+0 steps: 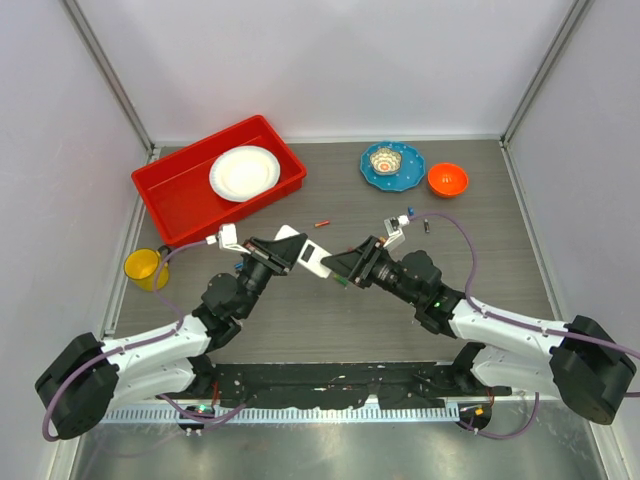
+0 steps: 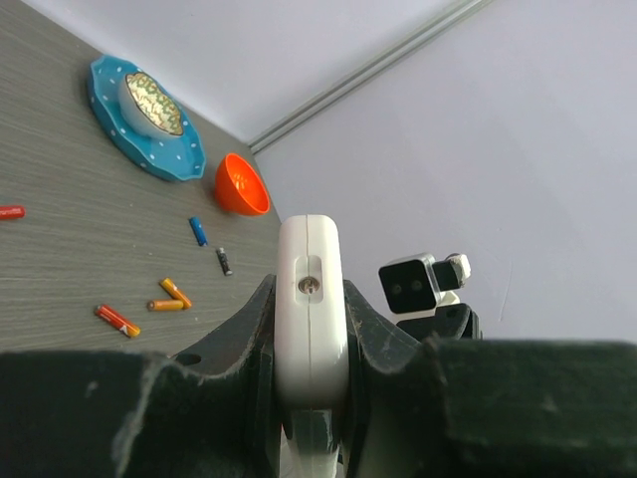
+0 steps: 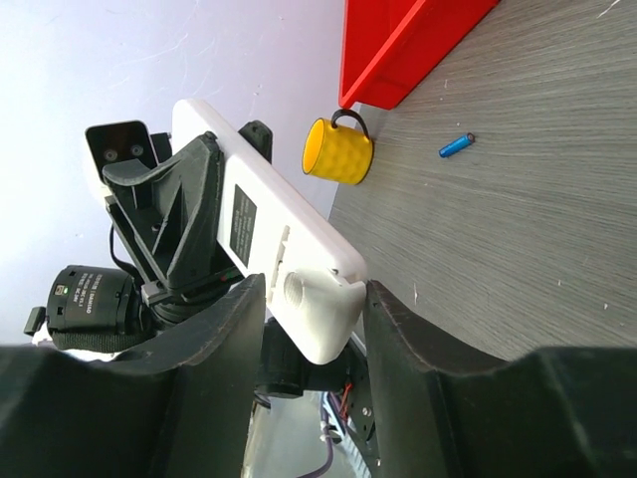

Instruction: Load the batteries into the remote control

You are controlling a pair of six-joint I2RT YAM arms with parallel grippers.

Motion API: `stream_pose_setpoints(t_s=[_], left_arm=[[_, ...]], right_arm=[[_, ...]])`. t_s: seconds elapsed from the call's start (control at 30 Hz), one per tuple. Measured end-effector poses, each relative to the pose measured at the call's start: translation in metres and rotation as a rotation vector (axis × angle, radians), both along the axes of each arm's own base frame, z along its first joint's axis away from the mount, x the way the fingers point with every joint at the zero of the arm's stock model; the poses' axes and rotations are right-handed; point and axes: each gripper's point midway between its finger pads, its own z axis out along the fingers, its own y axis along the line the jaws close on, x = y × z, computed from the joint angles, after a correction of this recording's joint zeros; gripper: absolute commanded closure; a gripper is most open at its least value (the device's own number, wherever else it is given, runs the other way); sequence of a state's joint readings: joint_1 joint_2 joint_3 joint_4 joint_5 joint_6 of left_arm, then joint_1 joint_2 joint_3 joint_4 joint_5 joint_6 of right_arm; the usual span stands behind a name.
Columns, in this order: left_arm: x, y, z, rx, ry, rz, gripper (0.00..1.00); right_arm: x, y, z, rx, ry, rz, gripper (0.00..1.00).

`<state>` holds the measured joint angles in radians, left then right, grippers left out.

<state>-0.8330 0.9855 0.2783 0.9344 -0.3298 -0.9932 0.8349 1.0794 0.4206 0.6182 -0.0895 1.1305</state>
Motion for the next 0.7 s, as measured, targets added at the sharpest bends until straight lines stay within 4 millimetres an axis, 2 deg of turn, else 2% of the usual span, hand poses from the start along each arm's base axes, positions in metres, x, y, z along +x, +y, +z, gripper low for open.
stream_pose_setpoints(t_s=[0.23, 0.53, 0.7], left_arm=[[-0.0002, 0.0003, 0.0020, -0.011, -0.003, 0.000, 1.00], [-0.0002, 0.0009, 0.0039, -0.030, 0.000, 0.001, 1.00], [-0.0002, 0.0010, 0.0045, -0.035, 0.001, 0.001, 1.00]], right_arm=[[-0.0001, -0.0016, -0.0030, -0.013, 0.008, -0.003, 0.62], [0.0004, -0.0029, -0.0017, -0.009, 0.006, -0.007, 0.80], [-0.0015, -0.0049, -0.0010, -0.004, 0.003, -0.007, 0.83]])
